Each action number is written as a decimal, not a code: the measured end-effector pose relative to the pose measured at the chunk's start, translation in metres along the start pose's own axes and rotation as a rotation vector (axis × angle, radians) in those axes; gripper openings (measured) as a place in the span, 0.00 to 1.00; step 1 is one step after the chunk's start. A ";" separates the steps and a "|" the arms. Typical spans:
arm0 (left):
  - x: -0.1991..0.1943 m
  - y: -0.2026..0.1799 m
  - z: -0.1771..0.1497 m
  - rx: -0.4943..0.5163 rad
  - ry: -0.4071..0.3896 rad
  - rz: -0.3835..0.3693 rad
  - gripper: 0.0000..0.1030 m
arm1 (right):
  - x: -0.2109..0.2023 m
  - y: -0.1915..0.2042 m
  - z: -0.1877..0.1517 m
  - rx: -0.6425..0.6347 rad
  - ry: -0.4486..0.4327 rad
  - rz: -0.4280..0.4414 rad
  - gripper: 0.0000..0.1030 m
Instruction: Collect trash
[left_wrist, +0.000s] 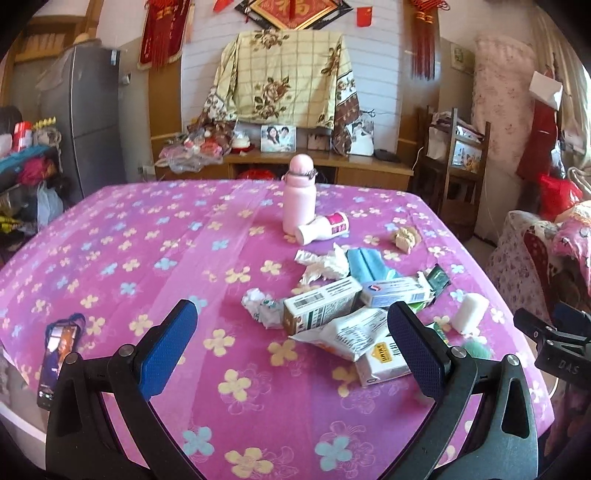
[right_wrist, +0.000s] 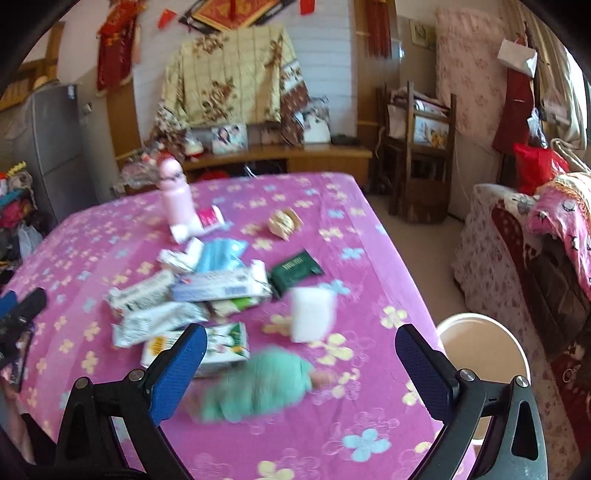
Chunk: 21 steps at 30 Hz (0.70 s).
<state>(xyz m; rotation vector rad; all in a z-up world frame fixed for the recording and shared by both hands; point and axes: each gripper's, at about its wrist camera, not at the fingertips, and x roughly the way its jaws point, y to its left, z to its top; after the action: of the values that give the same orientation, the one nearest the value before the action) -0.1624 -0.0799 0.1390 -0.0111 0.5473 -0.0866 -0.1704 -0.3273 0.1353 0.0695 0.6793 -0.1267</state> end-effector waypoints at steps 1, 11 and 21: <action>-0.002 -0.002 0.001 0.003 -0.006 -0.001 1.00 | -0.004 0.004 0.001 0.003 -0.017 0.004 0.98; -0.018 -0.009 0.003 0.005 -0.064 -0.020 0.99 | -0.025 0.022 0.007 -0.029 -0.085 0.023 0.98; -0.027 -0.015 0.002 0.008 -0.113 -0.011 1.00 | -0.037 0.023 0.011 -0.013 -0.127 0.043 0.98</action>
<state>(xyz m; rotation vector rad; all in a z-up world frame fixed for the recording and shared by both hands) -0.1861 -0.0925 0.1551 -0.0114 0.4342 -0.0977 -0.1884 -0.3024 0.1679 0.0634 0.5511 -0.0847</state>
